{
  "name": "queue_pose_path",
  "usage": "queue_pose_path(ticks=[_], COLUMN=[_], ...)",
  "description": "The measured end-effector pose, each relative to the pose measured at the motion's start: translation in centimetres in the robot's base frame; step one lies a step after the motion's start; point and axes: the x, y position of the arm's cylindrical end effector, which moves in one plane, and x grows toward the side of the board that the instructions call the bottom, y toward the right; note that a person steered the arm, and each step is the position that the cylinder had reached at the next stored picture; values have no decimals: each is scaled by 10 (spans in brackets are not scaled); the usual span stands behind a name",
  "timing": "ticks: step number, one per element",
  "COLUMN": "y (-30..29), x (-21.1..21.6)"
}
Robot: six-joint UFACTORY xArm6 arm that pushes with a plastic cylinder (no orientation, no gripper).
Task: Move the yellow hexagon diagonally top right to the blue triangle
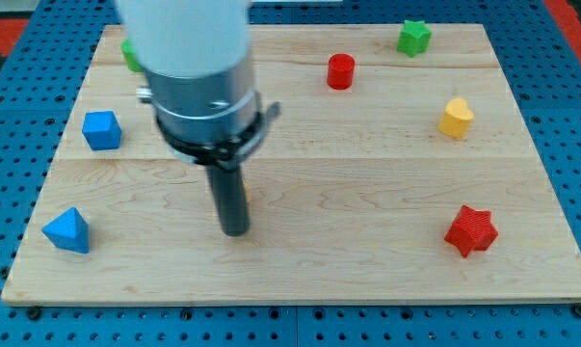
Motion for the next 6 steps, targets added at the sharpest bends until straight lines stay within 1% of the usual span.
queue_pose_path(ticks=[1,2,3,4,5,6], y=[18,-2,-35,-48,17,30], x=[9,-17,-29,-30,-21,-50])
